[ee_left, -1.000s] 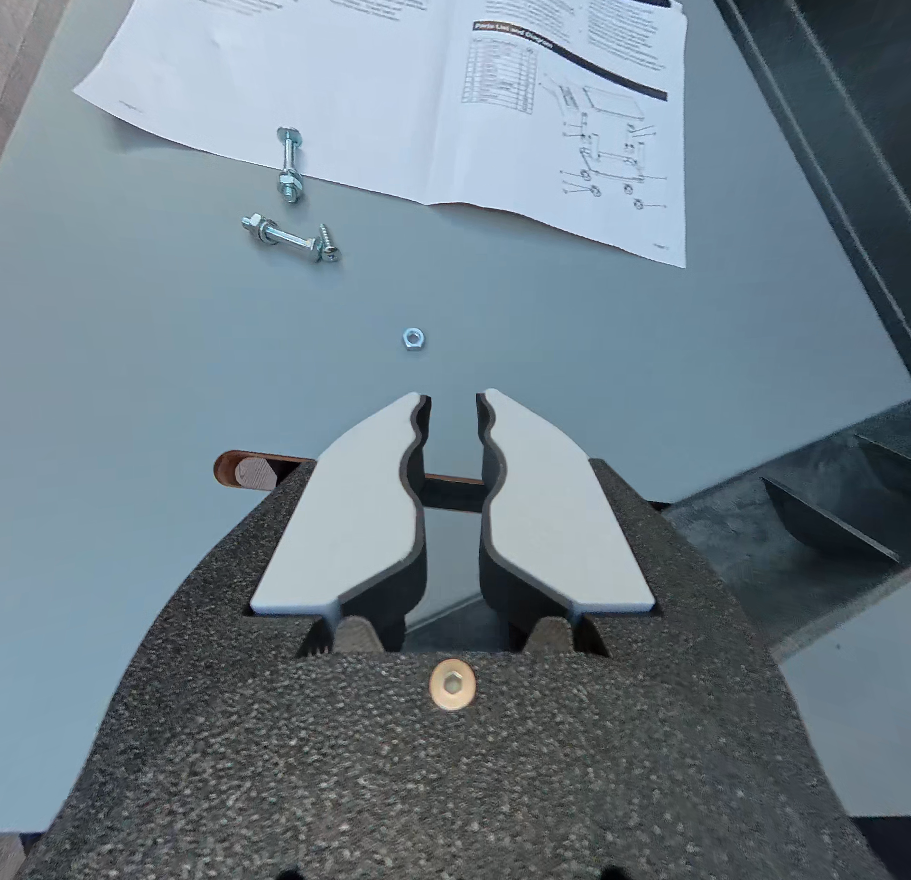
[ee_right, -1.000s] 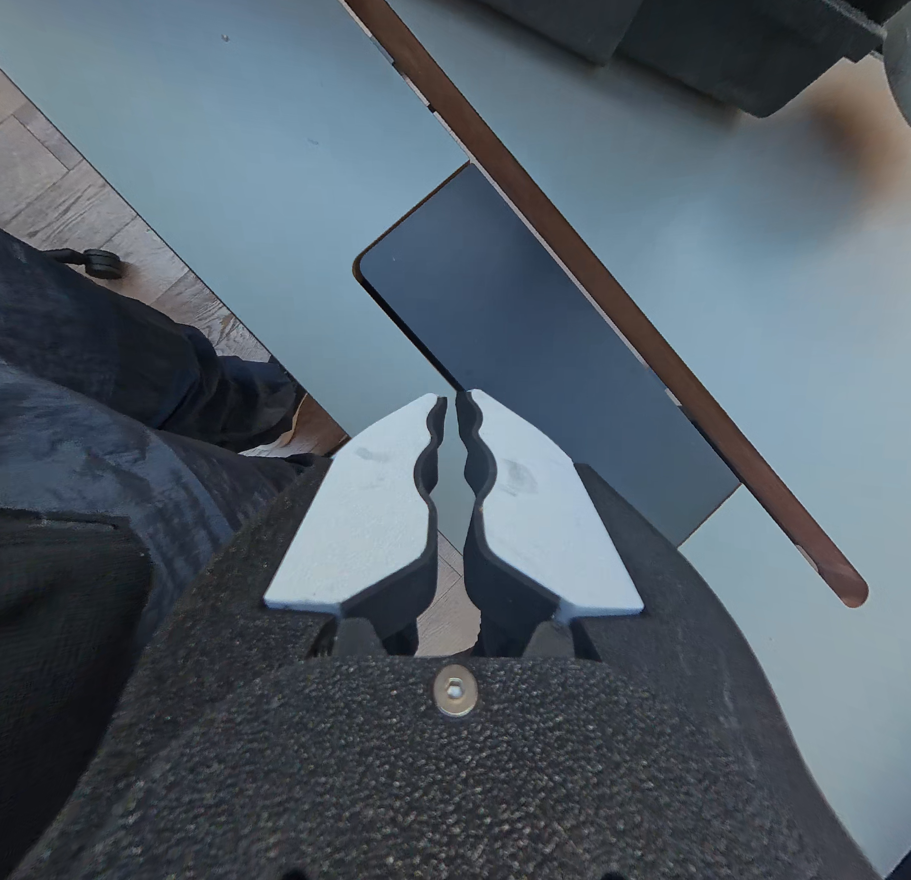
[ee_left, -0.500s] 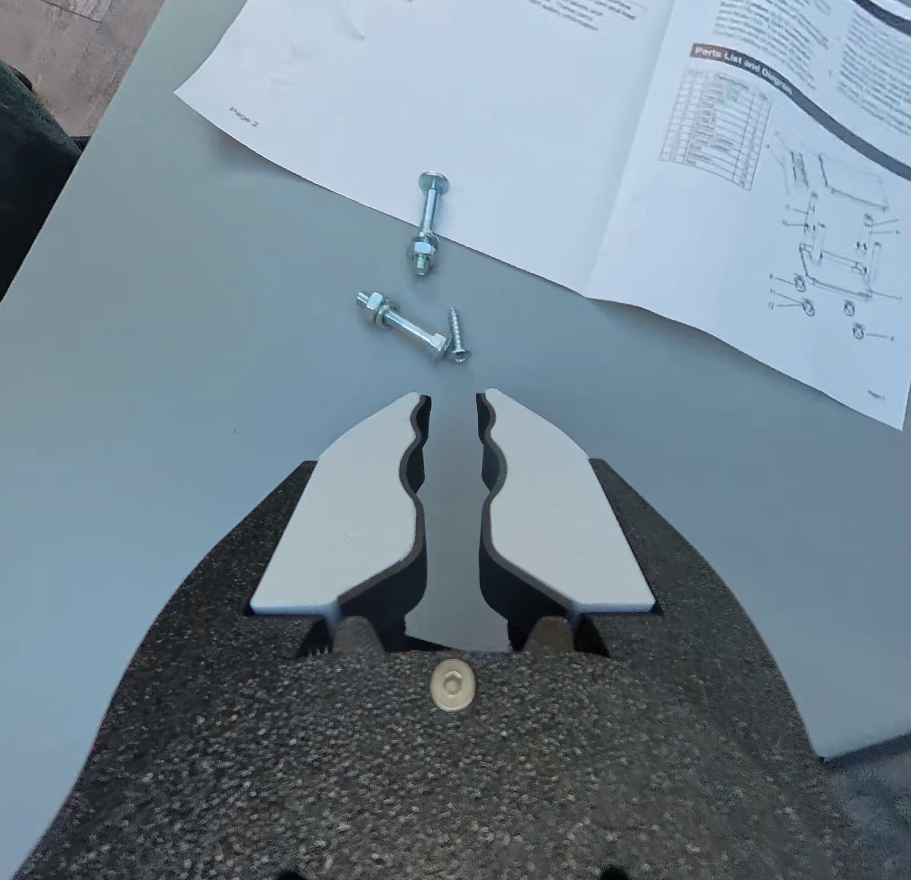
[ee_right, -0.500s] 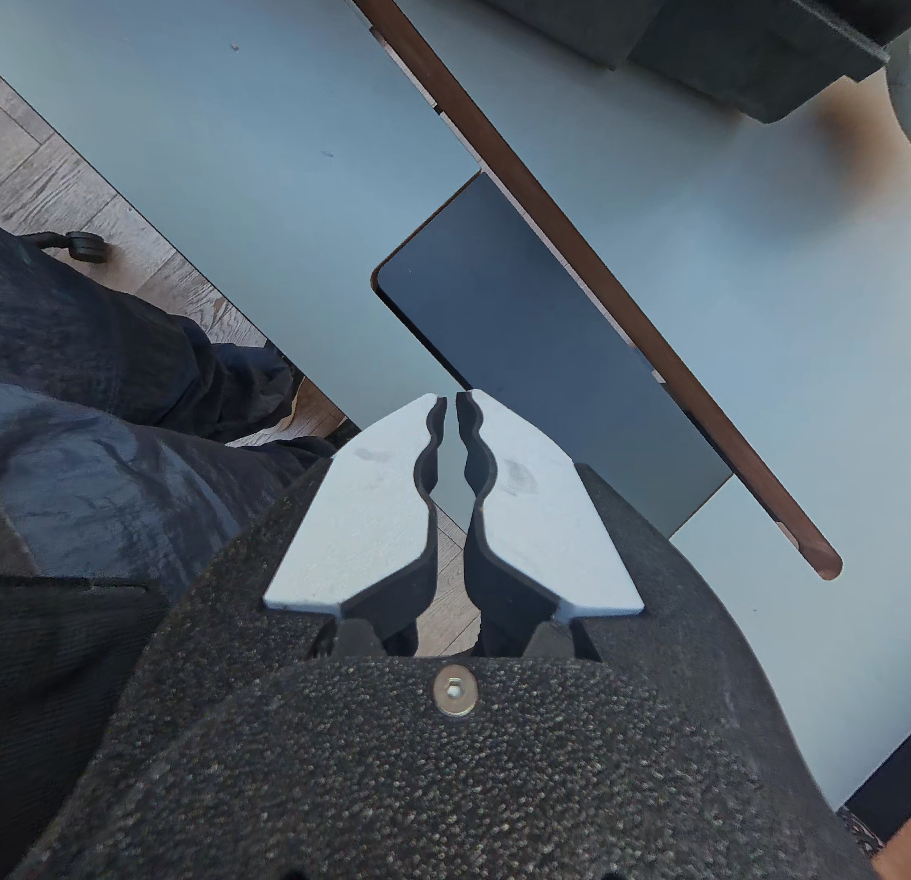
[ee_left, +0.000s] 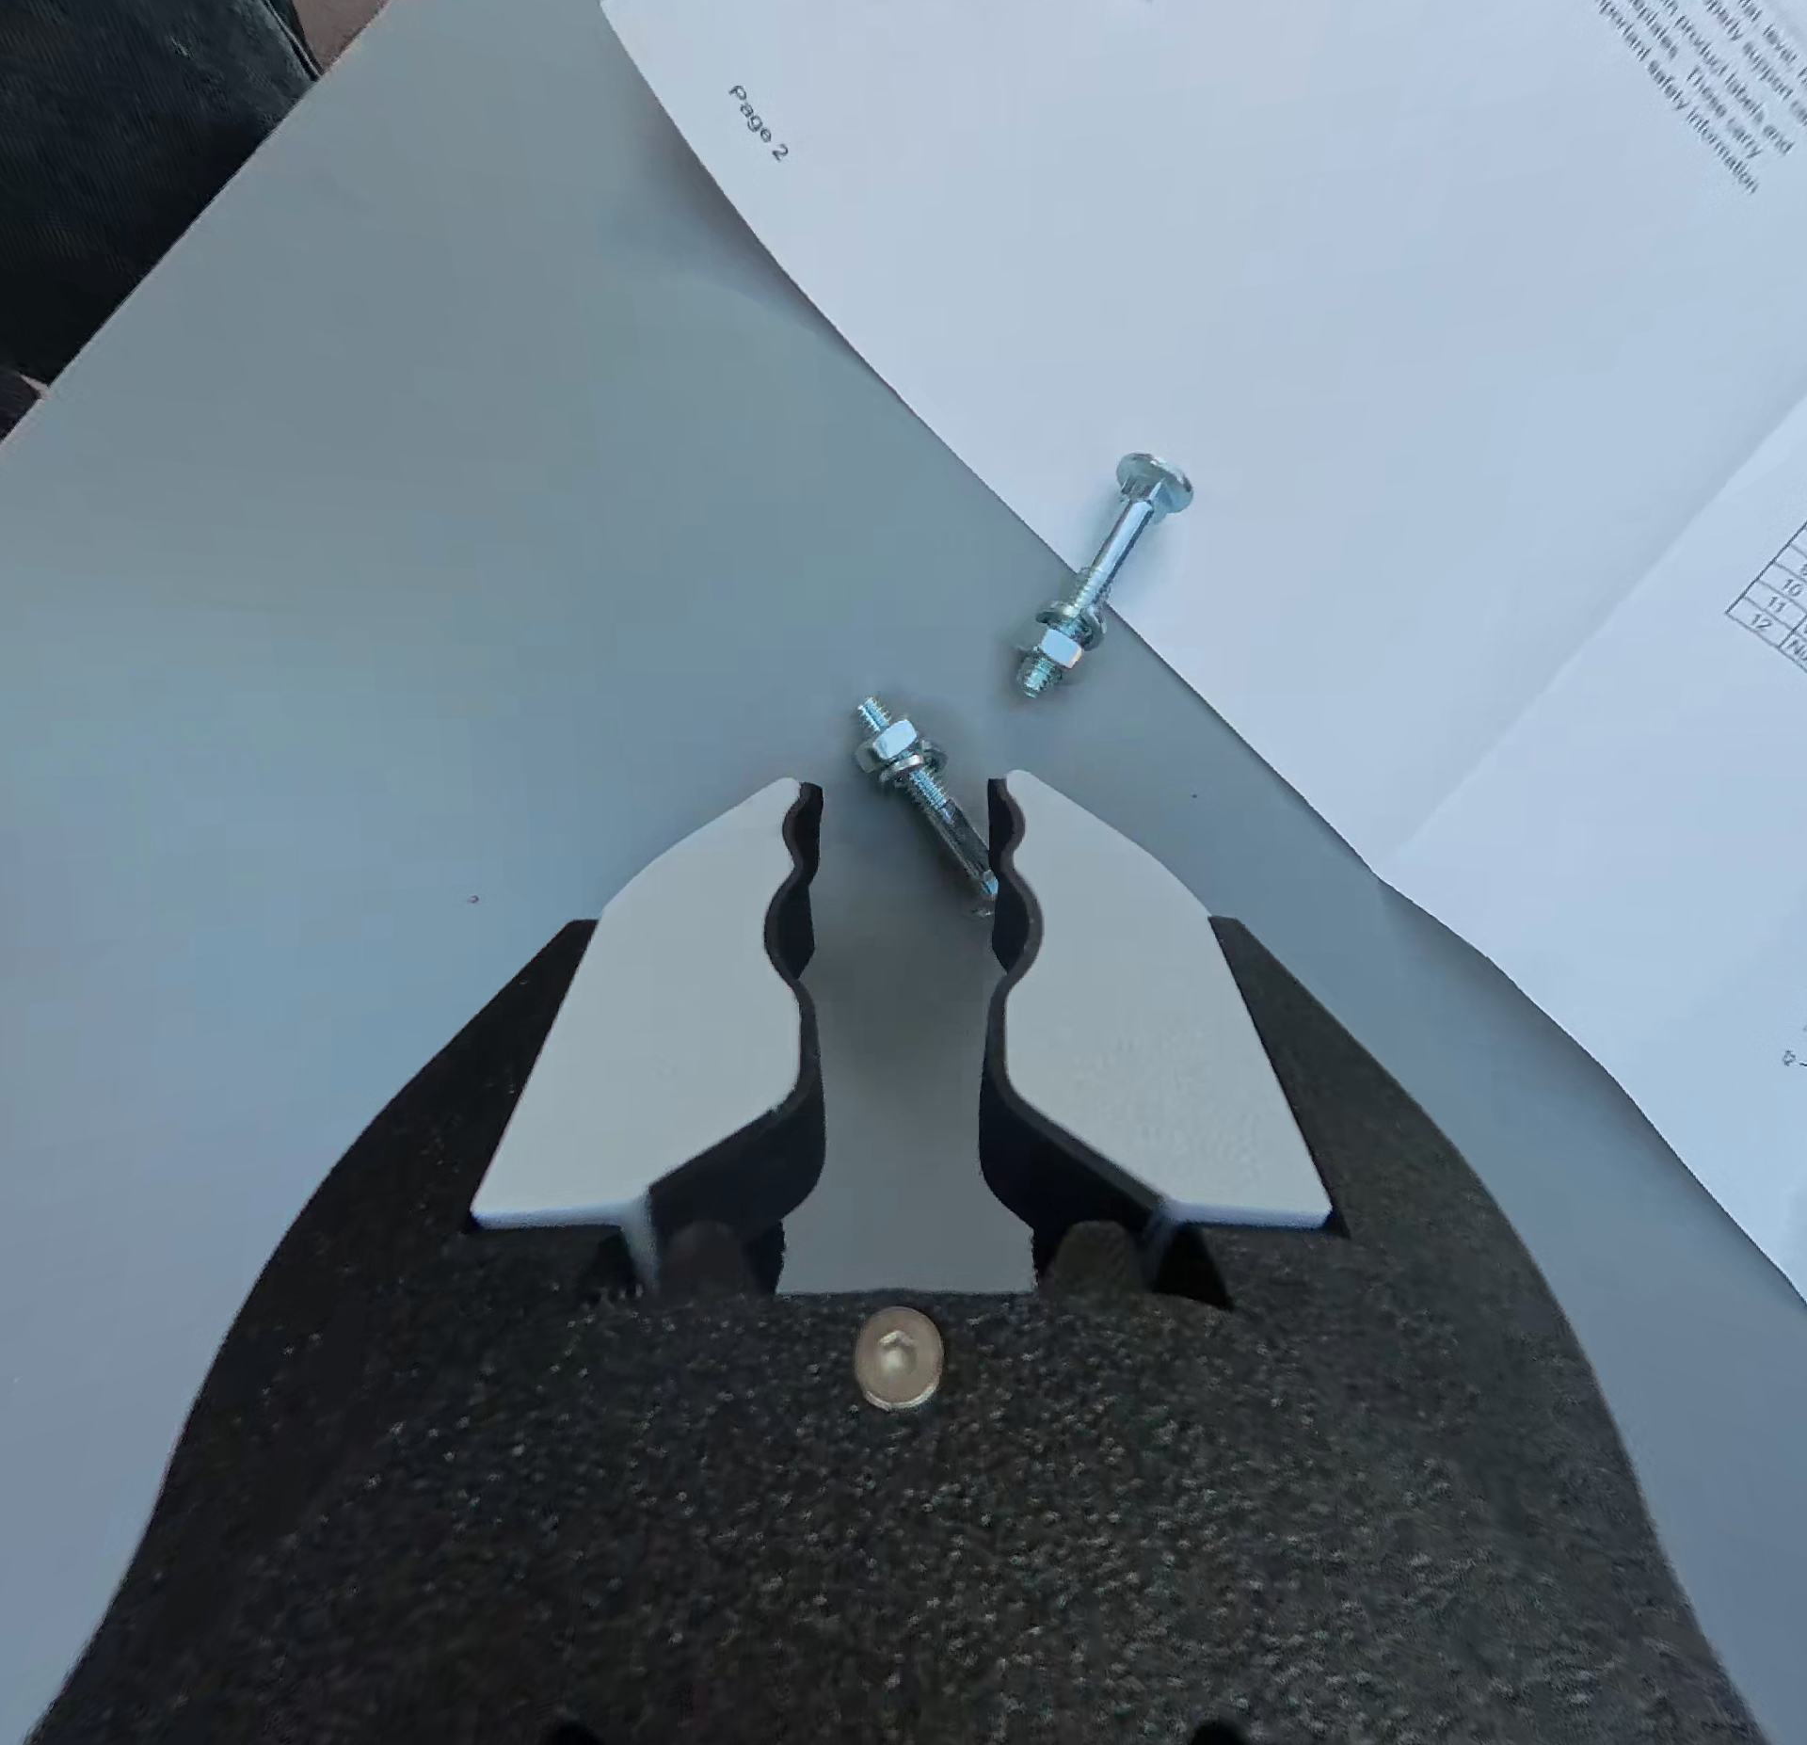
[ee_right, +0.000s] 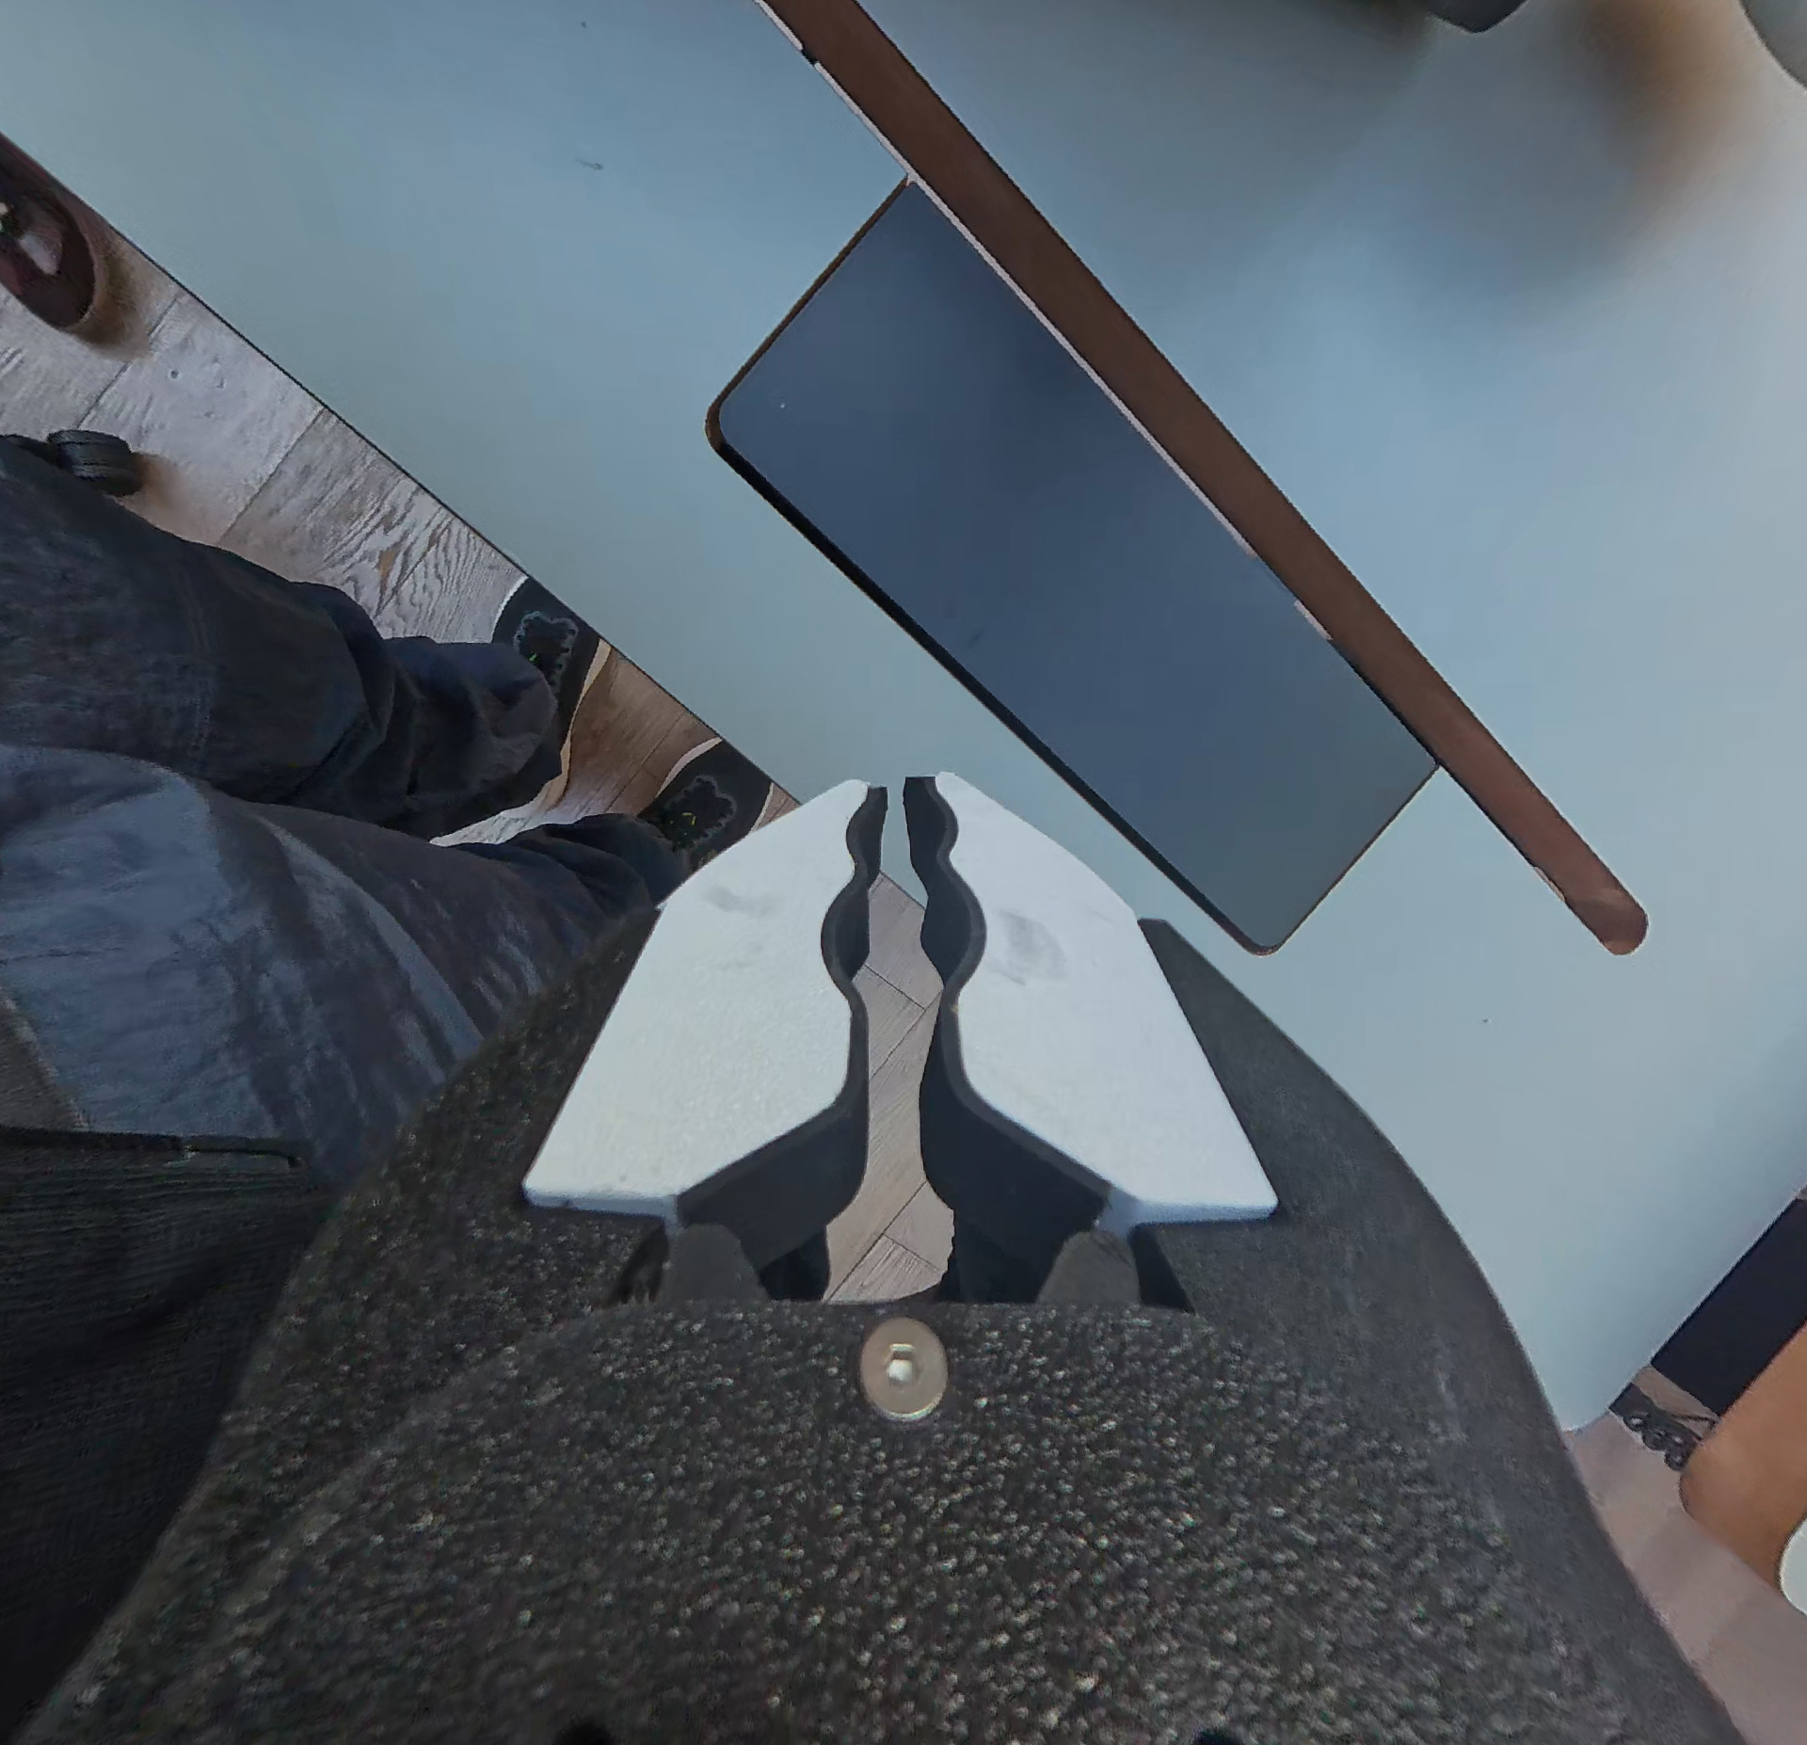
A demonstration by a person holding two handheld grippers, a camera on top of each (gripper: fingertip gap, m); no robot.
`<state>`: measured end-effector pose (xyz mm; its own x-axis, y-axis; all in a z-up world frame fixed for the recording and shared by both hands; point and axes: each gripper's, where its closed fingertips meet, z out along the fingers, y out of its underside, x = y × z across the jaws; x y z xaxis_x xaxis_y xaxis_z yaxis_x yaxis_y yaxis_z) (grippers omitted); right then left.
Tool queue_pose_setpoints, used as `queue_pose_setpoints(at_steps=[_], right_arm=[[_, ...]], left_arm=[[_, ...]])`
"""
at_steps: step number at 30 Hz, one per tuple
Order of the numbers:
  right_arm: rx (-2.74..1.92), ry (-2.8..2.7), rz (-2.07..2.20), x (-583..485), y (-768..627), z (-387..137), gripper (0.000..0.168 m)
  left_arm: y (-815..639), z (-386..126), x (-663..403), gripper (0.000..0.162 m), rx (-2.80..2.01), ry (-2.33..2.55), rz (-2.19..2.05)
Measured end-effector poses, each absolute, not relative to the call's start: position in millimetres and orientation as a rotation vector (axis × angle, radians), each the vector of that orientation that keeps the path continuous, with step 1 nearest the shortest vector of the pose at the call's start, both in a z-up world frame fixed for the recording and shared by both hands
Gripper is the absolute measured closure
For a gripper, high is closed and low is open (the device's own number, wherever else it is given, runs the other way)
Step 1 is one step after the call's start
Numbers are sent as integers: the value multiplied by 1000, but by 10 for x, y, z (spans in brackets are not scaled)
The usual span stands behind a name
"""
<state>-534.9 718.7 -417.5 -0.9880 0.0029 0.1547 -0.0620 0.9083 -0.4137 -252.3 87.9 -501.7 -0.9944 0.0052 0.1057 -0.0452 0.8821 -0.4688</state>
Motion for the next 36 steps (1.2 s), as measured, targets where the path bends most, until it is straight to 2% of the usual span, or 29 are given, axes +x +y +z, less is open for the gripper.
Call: queue_pose_setpoints(at_steps=[6,15,18,22,25,32,36], right_arm=[[33,-2897,647,-5366,7178,-4123,163],[80,-2864,726,-5438,7065,-4022,163],[143,-2844,805,-5478,6951,-3892,163],[264,-2842,982,-5476,6640,-3638,163],[431,-2833,1179,-5399,6227,-3279,162],[681,-2719,1745,-5408,5370,-1628,153],[749,-2555,1946,-5492,5261,-870,146]], left_arm=[[817,-5082,-2493,145,-76,-3086,691],[899,-5076,-2519,149,-323,-3017,698],[977,-4859,-2627,149,-360,-2852,839],[1326,-4037,-3093,149,-454,-2422,1108],[1956,-3196,-3569,149,-614,-2080,1243],[3777,-1257,-4595,149,-592,-1483,1172],[4579,-540,-5081,149,-507,-1304,1058]])
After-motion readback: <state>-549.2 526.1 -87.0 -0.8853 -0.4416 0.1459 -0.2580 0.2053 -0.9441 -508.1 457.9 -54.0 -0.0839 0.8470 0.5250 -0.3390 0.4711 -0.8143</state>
